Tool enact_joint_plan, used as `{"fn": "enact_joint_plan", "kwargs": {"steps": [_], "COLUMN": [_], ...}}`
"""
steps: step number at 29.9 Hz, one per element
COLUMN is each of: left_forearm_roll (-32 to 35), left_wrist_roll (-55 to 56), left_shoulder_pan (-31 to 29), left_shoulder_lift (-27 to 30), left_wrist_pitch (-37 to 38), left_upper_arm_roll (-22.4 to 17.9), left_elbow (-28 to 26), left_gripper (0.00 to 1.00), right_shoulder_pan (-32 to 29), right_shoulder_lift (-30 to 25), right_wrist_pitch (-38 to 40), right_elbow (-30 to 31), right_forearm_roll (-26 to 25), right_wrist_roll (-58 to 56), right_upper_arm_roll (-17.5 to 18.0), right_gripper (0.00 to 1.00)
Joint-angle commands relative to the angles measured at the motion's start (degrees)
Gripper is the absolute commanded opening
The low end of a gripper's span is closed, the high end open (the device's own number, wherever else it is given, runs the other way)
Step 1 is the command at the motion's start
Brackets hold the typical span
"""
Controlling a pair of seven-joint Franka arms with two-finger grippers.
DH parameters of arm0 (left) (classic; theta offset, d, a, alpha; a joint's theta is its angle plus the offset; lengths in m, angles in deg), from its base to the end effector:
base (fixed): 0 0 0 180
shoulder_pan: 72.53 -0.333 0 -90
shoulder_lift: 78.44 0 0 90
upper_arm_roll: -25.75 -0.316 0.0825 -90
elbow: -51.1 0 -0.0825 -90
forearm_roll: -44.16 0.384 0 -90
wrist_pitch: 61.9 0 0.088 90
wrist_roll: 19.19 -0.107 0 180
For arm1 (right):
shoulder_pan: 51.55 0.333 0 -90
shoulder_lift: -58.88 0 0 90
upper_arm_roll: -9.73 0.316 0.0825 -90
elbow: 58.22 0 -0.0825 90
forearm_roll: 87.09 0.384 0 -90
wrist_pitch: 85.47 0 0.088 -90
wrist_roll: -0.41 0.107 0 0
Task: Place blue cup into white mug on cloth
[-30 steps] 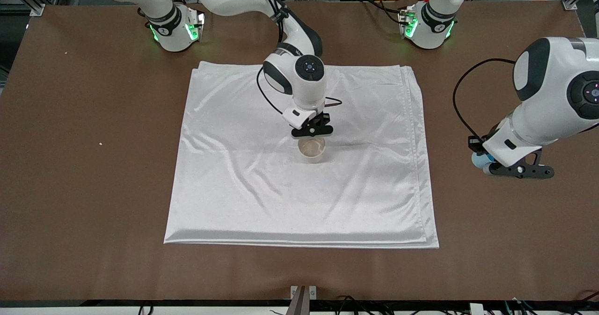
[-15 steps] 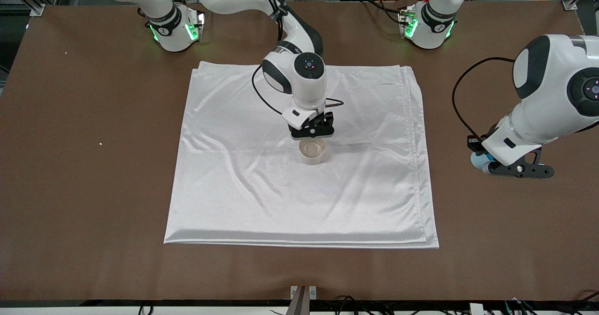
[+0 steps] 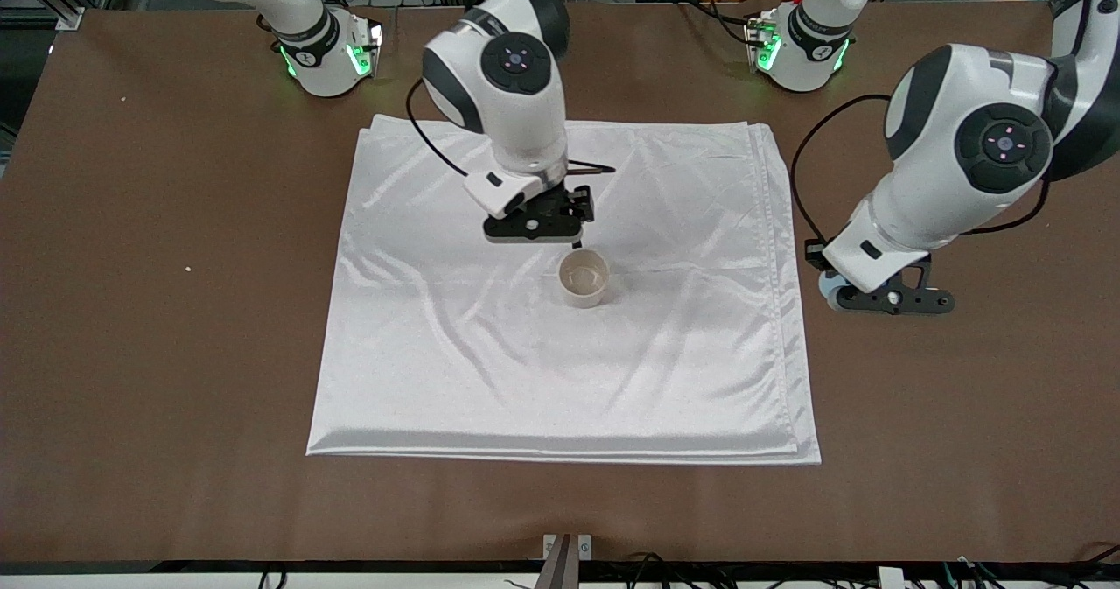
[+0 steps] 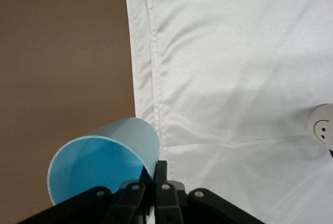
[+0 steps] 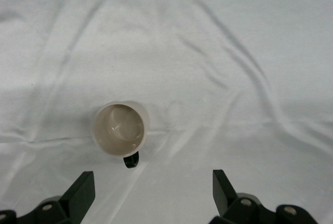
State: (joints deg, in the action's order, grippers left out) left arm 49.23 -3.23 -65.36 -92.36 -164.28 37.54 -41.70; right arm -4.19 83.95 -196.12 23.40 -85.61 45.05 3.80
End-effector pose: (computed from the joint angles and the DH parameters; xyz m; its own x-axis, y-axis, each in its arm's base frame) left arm 0.5985 -0.1862 0.4779 0.9960 -0.0685 -0.0580 -0.0716 -0.9960 -0.0537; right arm 0.5119 0.4702 0.4536 0.9965 -0.0541 0.0641 -0.0518 -0.9980 -0.0366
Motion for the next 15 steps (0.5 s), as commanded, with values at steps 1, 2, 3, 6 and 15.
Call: {"fn": "enact_joint_plan", "kwargs": {"steps": [1, 2, 3, 6, 15], "left_forearm_roll": [1.4, 1.5, 1.4, 1.3, 1.6], "left_wrist_roll": [7.4, 8.7, 9.8, 12.7, 23.2], "left_shoulder_pan": [0.1, 0.2, 0.3, 1.1, 9.5], "left_shoulder_lift": [-0.3, -0.4, -0.8, -1.0, -4.9], "left_wrist_pitch": [1.0, 1.0, 1.0, 1.0, 0.2], "left_upper_arm_roll": [4.7, 5.5, 6.1, 7.5, 7.5], "left_elbow": [0.4, 0.5, 0.5, 0.5, 2.0], "left_gripper": [0.0, 0.0, 0.0, 0.0, 0.0], "right_shoulder_pan": [-3.9, -4.5, -5.3, -8.3, -19.3], "right_shoulder_lift": [-6.6, -7.5, -8.4, -10.6, -17.0], "right_wrist_pitch": [4.0, 4.6, 5.4, 7.9, 17.3], "right_elbow": [1.8, 1.8, 1.8, 1.8, 1.8], "right_forearm_roll": [-0.1, -0.1, -0.2, -0.2, 0.1], "right_wrist_roll": [0.3, 0.3, 0.2, -2.3, -21.6], "right_upper_arm_roll": [0.7, 0.7, 0.7, 0.7, 0.6], "right_gripper": [1.0, 1.0, 1.0, 1.0, 1.0]}}
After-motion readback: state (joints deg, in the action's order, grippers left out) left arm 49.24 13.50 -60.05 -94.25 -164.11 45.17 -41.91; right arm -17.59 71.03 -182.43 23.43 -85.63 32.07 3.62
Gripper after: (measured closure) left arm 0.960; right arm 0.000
